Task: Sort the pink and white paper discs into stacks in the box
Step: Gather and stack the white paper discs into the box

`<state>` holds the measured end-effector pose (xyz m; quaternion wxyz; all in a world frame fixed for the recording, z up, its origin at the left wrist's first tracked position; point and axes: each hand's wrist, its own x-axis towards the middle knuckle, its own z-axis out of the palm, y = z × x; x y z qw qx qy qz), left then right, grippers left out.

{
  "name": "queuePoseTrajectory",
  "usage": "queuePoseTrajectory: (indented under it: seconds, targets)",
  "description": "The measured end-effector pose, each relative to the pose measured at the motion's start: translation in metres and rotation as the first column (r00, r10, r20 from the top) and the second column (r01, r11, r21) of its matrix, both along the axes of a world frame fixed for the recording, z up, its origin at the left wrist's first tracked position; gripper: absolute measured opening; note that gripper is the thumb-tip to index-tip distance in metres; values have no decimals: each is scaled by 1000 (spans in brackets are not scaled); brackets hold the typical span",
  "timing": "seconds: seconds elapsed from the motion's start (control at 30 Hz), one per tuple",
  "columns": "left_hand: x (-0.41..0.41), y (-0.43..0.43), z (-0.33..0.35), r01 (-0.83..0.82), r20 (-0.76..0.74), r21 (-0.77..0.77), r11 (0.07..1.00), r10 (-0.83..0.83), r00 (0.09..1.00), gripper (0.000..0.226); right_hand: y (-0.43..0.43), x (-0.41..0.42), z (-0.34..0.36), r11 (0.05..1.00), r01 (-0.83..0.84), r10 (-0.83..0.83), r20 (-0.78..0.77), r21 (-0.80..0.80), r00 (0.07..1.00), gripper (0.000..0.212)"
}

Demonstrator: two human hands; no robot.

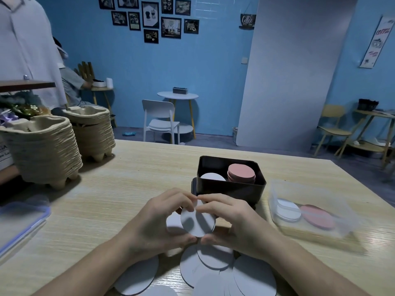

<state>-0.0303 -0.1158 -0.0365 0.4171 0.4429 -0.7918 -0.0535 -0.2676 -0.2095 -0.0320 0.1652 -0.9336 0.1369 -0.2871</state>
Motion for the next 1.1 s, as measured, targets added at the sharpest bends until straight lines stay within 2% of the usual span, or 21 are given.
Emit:
queuePoseTrajectory:
  seconds: [0.17, 0.33, 0.67, 1.1]
  targets:
    - [1, 1, -1, -3, 15, 13, 1000, 3, 1000, 42, 3, -1, 1, 995, 23, -27, -33, -100, 999, 40]
    - [4, 4, 2, -43, 23, 17, 999, 42, 999, 41, 7, -3, 6, 993, 37, -40, -22, -112, 999, 36]
    - [3, 5, 5, -24, 89, 1, 1000, 24, 996, 37, 5, -1, 5, 998, -1, -2, -43, -69, 999, 40]
    - [7, 6, 3, -54, 225, 48, 997, 42, 973, 36, 15, 6, 6, 985, 77, -93, -103, -154, 990, 36]
